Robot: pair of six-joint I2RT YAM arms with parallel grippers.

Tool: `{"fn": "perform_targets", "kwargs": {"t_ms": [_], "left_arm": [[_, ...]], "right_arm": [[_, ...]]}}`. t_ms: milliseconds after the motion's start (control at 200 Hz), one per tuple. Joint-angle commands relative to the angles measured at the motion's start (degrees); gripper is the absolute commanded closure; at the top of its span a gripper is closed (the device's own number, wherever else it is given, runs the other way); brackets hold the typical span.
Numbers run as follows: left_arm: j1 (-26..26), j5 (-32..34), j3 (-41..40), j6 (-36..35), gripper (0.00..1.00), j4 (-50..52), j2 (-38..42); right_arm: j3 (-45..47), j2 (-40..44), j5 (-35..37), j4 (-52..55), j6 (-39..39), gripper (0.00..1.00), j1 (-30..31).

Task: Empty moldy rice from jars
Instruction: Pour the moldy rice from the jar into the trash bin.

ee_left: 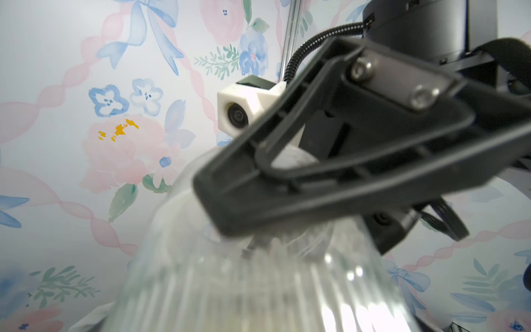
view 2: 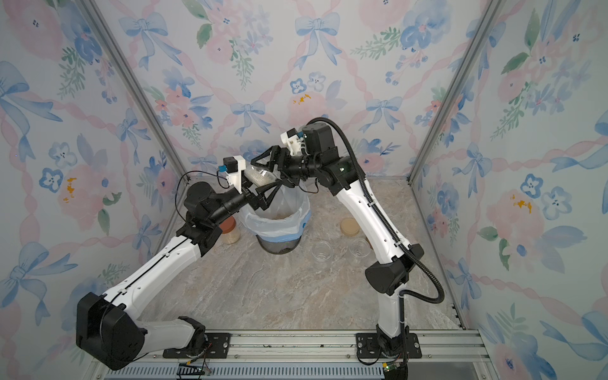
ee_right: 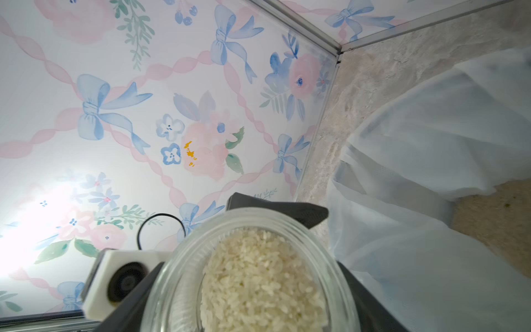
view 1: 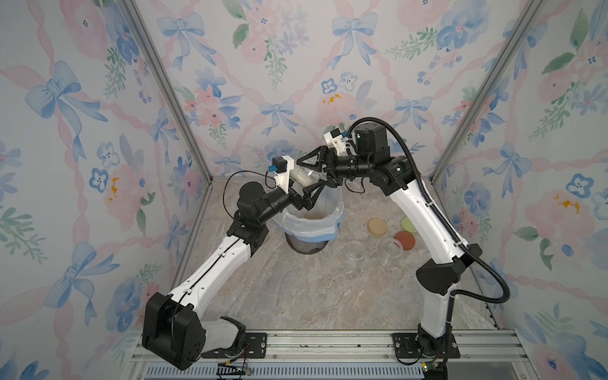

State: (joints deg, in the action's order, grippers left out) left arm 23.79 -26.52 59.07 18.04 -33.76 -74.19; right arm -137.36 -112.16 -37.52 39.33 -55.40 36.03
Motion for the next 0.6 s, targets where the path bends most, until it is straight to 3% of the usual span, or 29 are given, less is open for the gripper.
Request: {"fn": "perform_targets", "kwargs": {"t_ms": [0, 180, 410, 505, 595], "left_arm": [[-0.3, 2.2, -3.0, 3.9, 0.02, -14.1, 0.5], [-0.1, 3.4, -5.7, 8.4, 0.02, -23.5, 0.0], [0.4, 5.5, -7.8, 8.8, 0.02, -24.6, 0.9], [0.4, 6.1, -8.2, 8.9, 0.07, -24.6, 0.5], [0.4, 6.6, -8.2, 9.4, 0.21, -24.7, 0.0]], "right_arm": [[2.1, 1.5, -4.5, -9.2, -5.9, 1.00, -0.3], [7.0, 3.3, -5.4, -13.5, -9.1, 1.00, -0.5], [12.0, 4.8, -6.6, -19.7, -13.6, 1.00, -1.5], [12.1, 4.6, -6.8, -20.3, -14.1, 1.00, -1.3], [12.5, 4.6, -6.9, -20.5, -14.1, 1.00, -0.9]]}}
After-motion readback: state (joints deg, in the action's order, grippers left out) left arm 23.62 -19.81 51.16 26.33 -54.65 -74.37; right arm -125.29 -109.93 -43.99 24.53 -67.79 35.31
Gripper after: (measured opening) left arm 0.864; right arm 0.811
